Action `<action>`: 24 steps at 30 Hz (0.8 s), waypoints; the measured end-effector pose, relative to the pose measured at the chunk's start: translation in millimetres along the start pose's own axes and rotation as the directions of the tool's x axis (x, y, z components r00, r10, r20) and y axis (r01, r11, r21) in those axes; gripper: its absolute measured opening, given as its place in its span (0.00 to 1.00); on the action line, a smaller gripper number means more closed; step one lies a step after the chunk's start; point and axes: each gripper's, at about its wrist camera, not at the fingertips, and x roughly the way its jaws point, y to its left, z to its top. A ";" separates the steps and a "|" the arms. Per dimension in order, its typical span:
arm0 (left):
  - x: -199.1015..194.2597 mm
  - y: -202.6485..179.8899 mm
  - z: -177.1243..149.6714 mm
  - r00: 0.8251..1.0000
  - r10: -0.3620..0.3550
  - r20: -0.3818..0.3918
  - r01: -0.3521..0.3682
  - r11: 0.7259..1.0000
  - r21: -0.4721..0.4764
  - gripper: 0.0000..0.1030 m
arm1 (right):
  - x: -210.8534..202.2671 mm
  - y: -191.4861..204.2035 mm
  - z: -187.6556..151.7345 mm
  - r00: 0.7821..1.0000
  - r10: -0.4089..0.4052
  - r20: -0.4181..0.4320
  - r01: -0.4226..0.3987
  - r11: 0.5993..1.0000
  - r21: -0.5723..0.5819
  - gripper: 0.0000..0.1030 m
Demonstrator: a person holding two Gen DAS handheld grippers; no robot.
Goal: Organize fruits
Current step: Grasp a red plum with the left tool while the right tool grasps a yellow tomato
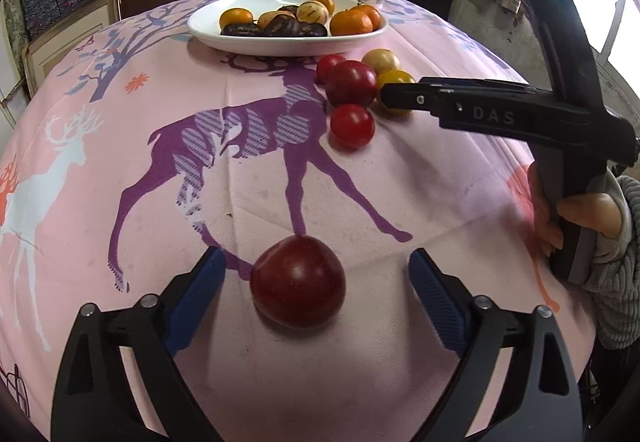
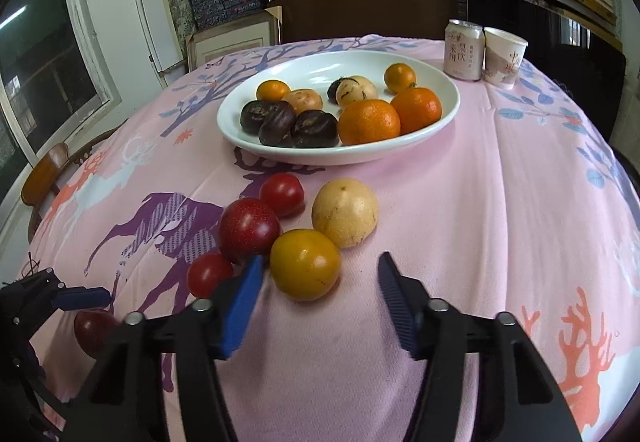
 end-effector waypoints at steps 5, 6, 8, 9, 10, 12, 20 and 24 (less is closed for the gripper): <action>-1.2 1.5 0.0 1.000 -0.013 0.011 0.013 1.000 -0.018 0.91 | 2.4 2.0 -0.7 0.999 0.032 -0.013 -0.032 0.999 0.001 0.42; -2.4 3.7 -0.2 1.000 -0.023 0.018 0.023 0.999 -0.034 0.91 | 3.8 2.3 -0.9 0.999 0.034 -0.020 -0.034 0.999 0.001 0.42; -4.6 7.9 -1.3 0.999 -0.034 0.029 0.036 0.998 -0.056 0.90 | 9.1 1.2 -0.9 0.998 0.045 -0.046 -0.044 0.999 0.013 0.43; -5.2 9.0 -1.6 0.999 -0.032 0.032 0.034 0.997 -0.062 0.87 | 8.9 0.5 -0.5 0.998 0.051 -0.042 -0.050 0.999 0.021 0.43; -5.9 9.1 -2.0 0.999 -0.025 0.035 0.027 0.997 -0.067 0.84 | 9.3 -0.2 -0.6 0.998 0.056 -0.043 -0.055 0.998 0.025 0.43; -8.0 10.0 -3.2 0.999 -0.006 0.042 0.009 0.997 -0.078 0.74 | 9.0 -0.4 -0.6 0.997 0.058 -0.041 -0.057 0.998 0.028 0.42; -18.4 15.9 -14.7 0.997 -0.007 0.080 0.017 0.992 -0.122 0.37 | 8.2 -1.6 0.7 0.996 0.082 -0.040 -0.080 0.996 0.035 0.36; -20.4 9.8 -15.7 0.996 0.020 0.087 -0.011 0.995 -0.101 0.37 | 3.5 -2.0 1.2 0.996 0.083 -0.022 -0.082 0.996 0.038 0.36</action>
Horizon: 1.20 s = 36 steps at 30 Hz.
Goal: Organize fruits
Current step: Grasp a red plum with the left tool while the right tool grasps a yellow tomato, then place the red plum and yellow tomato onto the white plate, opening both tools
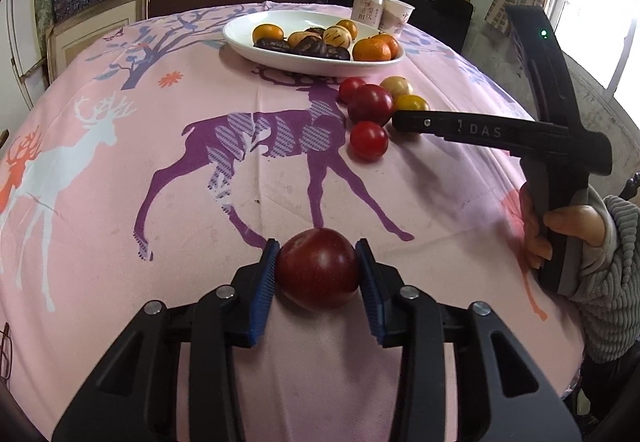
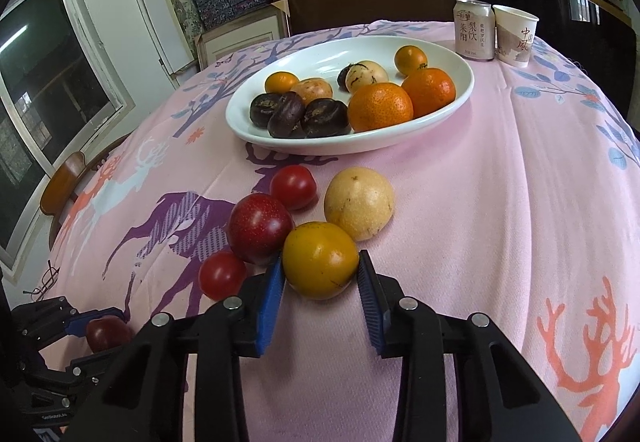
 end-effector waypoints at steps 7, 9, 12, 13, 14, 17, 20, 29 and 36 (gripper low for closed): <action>-6.1 2.6 20.8 0.999 0.020 0.049 -0.021 1.000 0.019 0.37 | -18.3 -5.3 3.8 0.997 0.008 0.077 -0.010 1.000 0.024 0.36; -9.3 4.2 35.1 0.997 0.019 0.073 -0.020 1.000 0.023 0.37 | -21.2 -7.9 4.7 0.996 0.004 0.091 -0.007 0.999 0.036 0.36; -12.2 7.4 69.0 0.991 0.048 0.123 -0.053 0.998 0.035 0.37 | -27.6 -14.4 8.0 0.993 0.003 0.117 -0.010 0.998 0.060 0.36; -12.7 9.7 83.2 0.988 0.057 0.142 -0.062 0.998 0.031 0.37 | -31.5 -17.8 9.5 0.991 0.006 0.132 -0.016 0.997 0.075 0.36; -12.7 12.0 96.3 0.985 0.059 0.159 -0.064 0.998 0.026 0.37 | -35.3 -20.8 11.5 0.990 0.012 0.144 -0.025 0.996 0.089 0.36; -7.5 19.3 141.0 0.975 0.079 0.206 -0.081 0.997 0.001 0.37 | -46.8 -30.3 28.8 0.985 0.002 0.175 -0.022 0.994 0.110 0.36; 8.6 28.1 182.5 0.972 0.071 0.223 -0.063 0.997 -0.041 0.37 | -54.1 -36.2 62.4 0.980 -0.040 0.193 0.021 0.995 0.098 0.36; 91.8 37.2 248.7 0.973 0.112 0.202 -0.098 0.992 -0.076 0.37 | -6.4 -52.0 143.8 0.970 -0.072 0.231 0.044 0.991 0.127 0.36; 141.3 68.5 259.8 0.988 0.077 0.132 -0.059 0.989 -0.135 0.54 | 38.5 -65.3 147.8 0.978 -0.119 0.174 0.100 0.988 0.117 0.46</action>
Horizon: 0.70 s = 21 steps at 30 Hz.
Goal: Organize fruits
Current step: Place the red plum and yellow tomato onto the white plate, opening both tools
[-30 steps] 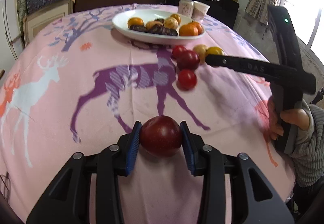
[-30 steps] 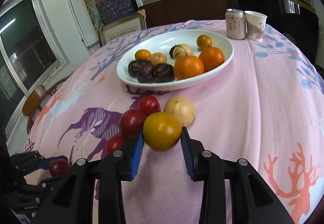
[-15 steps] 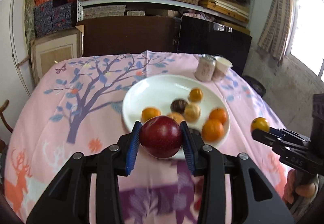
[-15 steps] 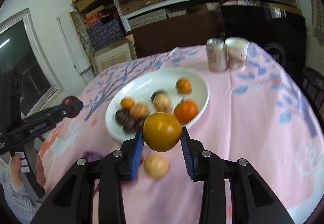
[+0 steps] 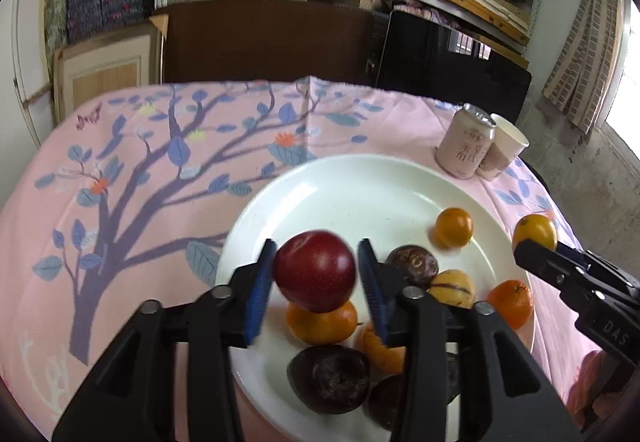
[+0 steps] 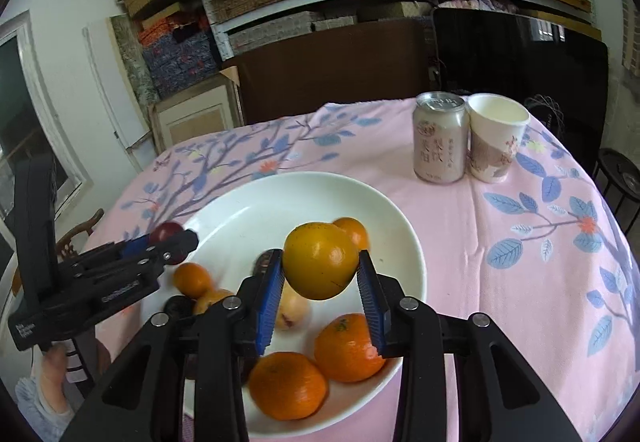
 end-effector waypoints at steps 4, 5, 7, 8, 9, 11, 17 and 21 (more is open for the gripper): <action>-12.0 19.2 1.5 0.998 -0.021 0.066 0.027 0.995 -0.097 0.84 | -3.4 -18.1 -0.1 1.000 -0.002 0.029 0.000 0.997 0.074 0.59; -16.0 21.3 2.9 0.997 -0.026 0.077 0.034 0.994 -0.105 0.84 | -6.9 -22.4 0.2 0.999 0.010 0.039 -0.014 0.995 0.096 0.60; -22.2 22.2 4.1 0.996 -0.019 0.092 0.029 0.994 -0.104 0.85 | -14.8 -30.4 -0.4 0.998 0.028 0.059 -0.036 0.989 0.141 0.66; -24.2 21.0 3.8 0.995 -0.014 0.097 0.024 0.995 -0.100 0.86 | -17.3 -33.7 -0.8 0.997 0.030 0.066 -0.041 0.987 0.157 0.70; -26.2 19.0 3.3 0.995 -0.012 0.099 0.021 0.995 -0.095 0.86 | -20.7 -37.6 -2.2 0.997 0.033 0.073 -0.045 0.984 0.174 0.71; -27.7 13.8 2.2 0.995 -0.003 0.103 0.011 0.997 -0.078 0.86 | -23.8 -42.4 -3.7 0.996 0.040 0.074 -0.054 0.979 0.196 0.72; -44.9 -9.6 -2.6 0.985 0.070 0.158 -0.073 0.997 0.014 0.91 | -30.4 -40.6 -5.6 0.995 0.059 0.078 -0.074 0.974 0.214 0.73; -59.1 -19.6 -7.2 0.977 0.108 0.187 -0.118 0.992 0.045 0.91 | -42.6 -30.0 -14.2 0.994 0.065 0.084 -0.079 0.980 0.180 0.75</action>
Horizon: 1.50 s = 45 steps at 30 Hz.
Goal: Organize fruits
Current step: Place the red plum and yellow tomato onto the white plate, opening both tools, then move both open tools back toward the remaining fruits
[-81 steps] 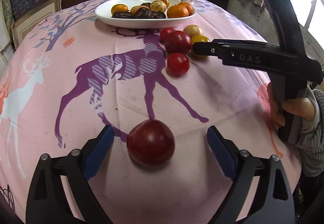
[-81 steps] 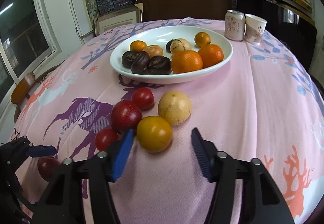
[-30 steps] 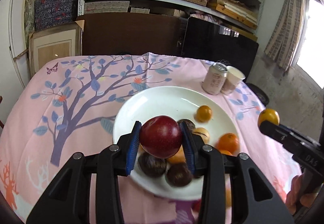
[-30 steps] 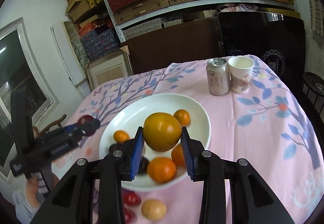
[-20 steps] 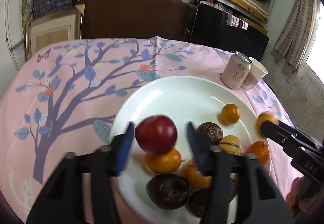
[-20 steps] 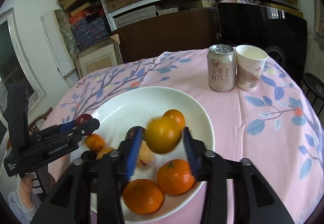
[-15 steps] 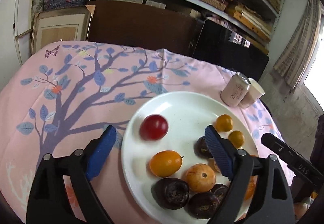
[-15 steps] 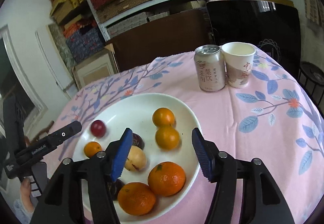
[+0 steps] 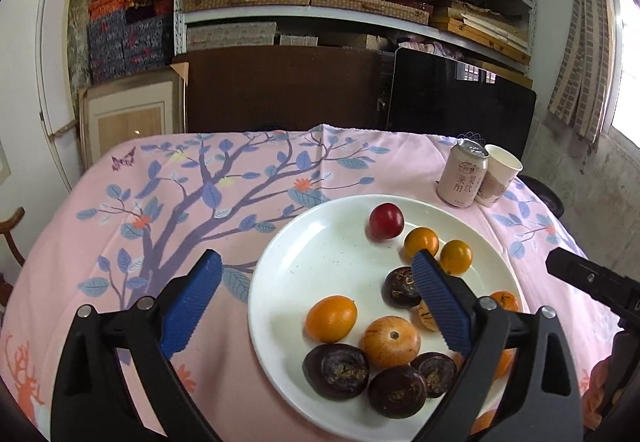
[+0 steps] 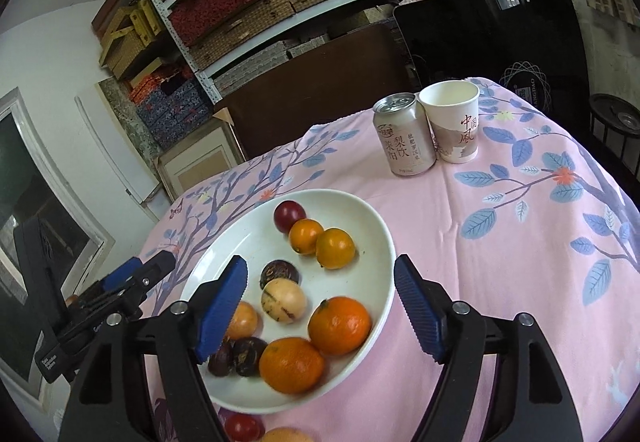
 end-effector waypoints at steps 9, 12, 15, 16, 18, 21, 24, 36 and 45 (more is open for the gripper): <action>-38.5 -25.5 -30.0 0.998 0.069 0.017 -0.070 0.993 0.097 0.93 | -35.6 -3.1 -42.1 1.000 -0.006 -0.009 0.006 1.000 -0.016 0.80; -50.4 -28.0 -50.7 0.996 0.089 -0.005 -0.087 0.988 0.127 0.94 | -45.0 -0.1 -52.3 1.000 -0.010 -0.005 0.010 0.999 -0.035 0.80; -69.8 -23.9 -67.5 0.994 0.107 -0.006 -0.105 0.988 0.117 0.94 | -55.3 3.5 -59.0 1.000 -0.016 0.012 0.017 0.998 -0.057 0.83; -75.9 -21.9 -71.6 0.995 0.103 -0.005 -0.102 0.989 0.107 0.95 | -57.8 3.5 -60.9 1.000 -0.017 0.015 0.018 0.998 -0.060 0.84; -89.9 -17.6 -80.9 0.995 0.101 0.003 -0.101 0.991 0.084 0.95 | -62.1 3.4 -65.1 1.000 -0.020 0.017 0.021 0.998 -0.062 0.85; -103.9 -13.9 -94.3 0.994 0.109 0.011 -0.109 0.992 0.070 0.95 | -64.2 2.7 -67.8 1.000 -0.014 0.010 0.015 0.998 -0.058 0.85; -111.3 -12.3 -105.0 0.995 0.102 0.002 -0.102 0.992 0.070 0.95 | -61.8 3.0 -68.6 1.000 -0.012 0.000 0.012 0.998 -0.064 0.85; -109.8 -22.8 -108.9 0.994 0.107 -0.013 -0.105 0.987 0.123 0.95 | -51.6 11.1 -75.1 0.999 -0.017 -0.048 0.012 0.995 -0.100 0.86; -106.0 -25.1 -109.6 0.992 0.121 -0.028 -0.116 0.983 0.140 0.95 | -44.7 20.8 -82.7 0.996 -0.028 -0.084 0.016 0.988 -0.151 0.86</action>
